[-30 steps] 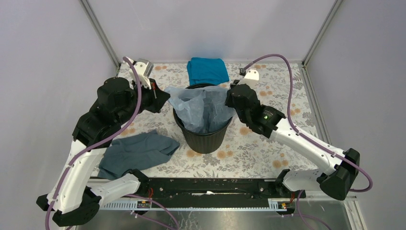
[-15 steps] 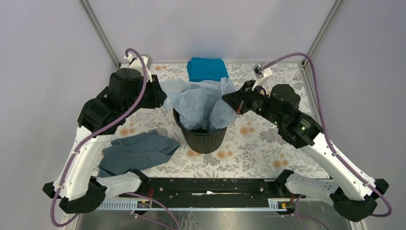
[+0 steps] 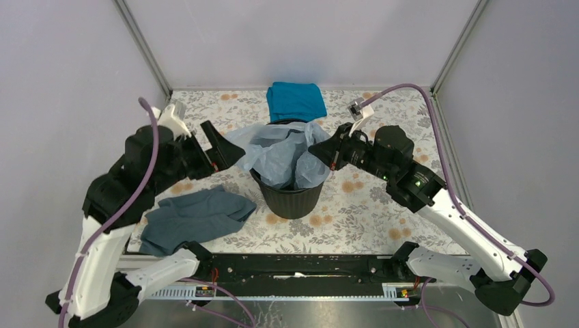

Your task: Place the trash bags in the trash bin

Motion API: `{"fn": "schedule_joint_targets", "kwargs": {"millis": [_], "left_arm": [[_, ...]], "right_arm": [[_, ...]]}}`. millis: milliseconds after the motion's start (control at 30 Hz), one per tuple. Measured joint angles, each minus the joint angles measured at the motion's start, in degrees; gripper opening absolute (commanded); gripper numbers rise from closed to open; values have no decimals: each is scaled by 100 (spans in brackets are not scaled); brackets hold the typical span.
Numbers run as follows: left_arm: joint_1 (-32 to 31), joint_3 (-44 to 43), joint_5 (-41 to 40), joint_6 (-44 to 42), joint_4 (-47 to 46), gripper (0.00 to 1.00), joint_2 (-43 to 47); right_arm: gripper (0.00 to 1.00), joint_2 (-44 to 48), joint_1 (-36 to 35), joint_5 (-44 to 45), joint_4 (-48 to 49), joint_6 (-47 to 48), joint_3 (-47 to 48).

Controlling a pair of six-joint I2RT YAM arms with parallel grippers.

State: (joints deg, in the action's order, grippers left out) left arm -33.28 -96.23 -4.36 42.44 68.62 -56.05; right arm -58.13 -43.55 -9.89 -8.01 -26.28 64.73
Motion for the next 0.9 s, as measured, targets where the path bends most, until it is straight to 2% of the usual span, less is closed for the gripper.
{"fn": "schedule_joint_targets", "kwargs": {"millis": [167,300,400,500,600,800,900], "left_arm": [[0,1375,1029,920,-1029,99,800],[0,1998,1558,1349,-1510,96,763],[0,2181,1674,1488,-1646,80,579],[0,2179,1679,1478,-1722,47,439],[0,1945,1370,1252,-1497,23,264],[0,1386,470,809,-870,0,212],[0,1445,310,651,-695,0,387]], "right_arm": [[0,81,0,-63,94,-2,-201],[0,173,0,-136,111,-2,-203],[0,254,0,-181,131,2,-203],[0,302,0,-186,131,26,-203],[0,334,0,-190,90,101,-203],[0,719,2,-409,-44,466,-374],[0,1038,2,-787,-55,632,-603]]}}
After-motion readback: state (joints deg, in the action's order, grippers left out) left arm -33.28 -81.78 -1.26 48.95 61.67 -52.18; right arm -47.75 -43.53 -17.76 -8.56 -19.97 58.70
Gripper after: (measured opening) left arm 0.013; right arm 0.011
